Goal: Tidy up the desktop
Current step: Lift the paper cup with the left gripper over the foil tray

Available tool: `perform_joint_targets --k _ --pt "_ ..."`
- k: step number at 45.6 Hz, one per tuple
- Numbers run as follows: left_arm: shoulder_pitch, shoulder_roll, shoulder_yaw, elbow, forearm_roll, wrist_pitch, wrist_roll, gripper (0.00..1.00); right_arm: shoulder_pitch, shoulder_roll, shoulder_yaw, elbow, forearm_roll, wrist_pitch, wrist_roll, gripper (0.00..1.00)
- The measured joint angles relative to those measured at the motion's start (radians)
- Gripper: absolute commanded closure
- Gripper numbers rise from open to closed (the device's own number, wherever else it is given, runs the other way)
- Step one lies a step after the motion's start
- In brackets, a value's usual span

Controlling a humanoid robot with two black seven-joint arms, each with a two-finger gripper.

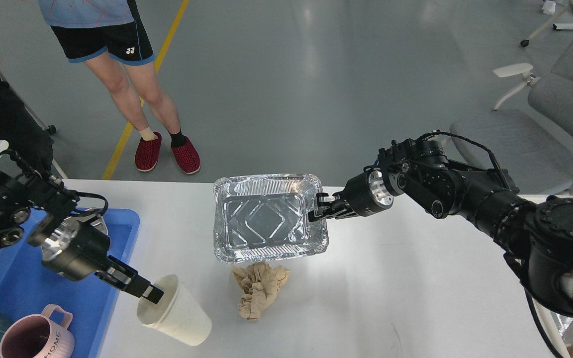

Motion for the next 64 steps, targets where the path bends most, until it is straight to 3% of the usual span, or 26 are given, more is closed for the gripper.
perform_joint_targets --k 5,6,18,28,48,56,64 --pt "-0.105 0.101 -0.002 -0.063 0.039 -0.052 -0.001 0.99 0.000 0.000 0.000 0.000 0.000 -0.003 0.000 1.00" --pt "-0.178 0.139 -0.008 -0.073 0.044 -0.093 -0.007 0.99 0.000 0.000 0.000 0.000 0.000 -0.004 0.000 1.00" --pt "-0.526 0.264 -0.047 -0.086 0.047 -0.266 -0.017 0.99 -0.003 0.001 -0.012 0.002 -0.001 -0.009 0.000 1.00" --pt "-0.682 0.329 -0.059 -0.098 0.049 -0.286 -0.017 0.99 0.000 0.002 -0.022 0.002 0.000 -0.012 0.002 1.00" --pt "-0.715 0.322 -0.071 -0.120 0.056 -0.286 0.000 0.99 0.002 0.021 -0.023 0.005 0.001 -0.020 0.002 1.00" --pt "-0.666 0.213 -0.072 -0.109 0.060 -0.267 0.010 0.99 0.007 0.033 -0.023 0.005 0.001 -0.022 0.002 1.00" --pt "-0.568 0.016 -0.075 -0.025 0.052 -0.148 0.032 0.99 0.018 0.036 -0.024 0.007 0.000 -0.022 0.000 1.00"
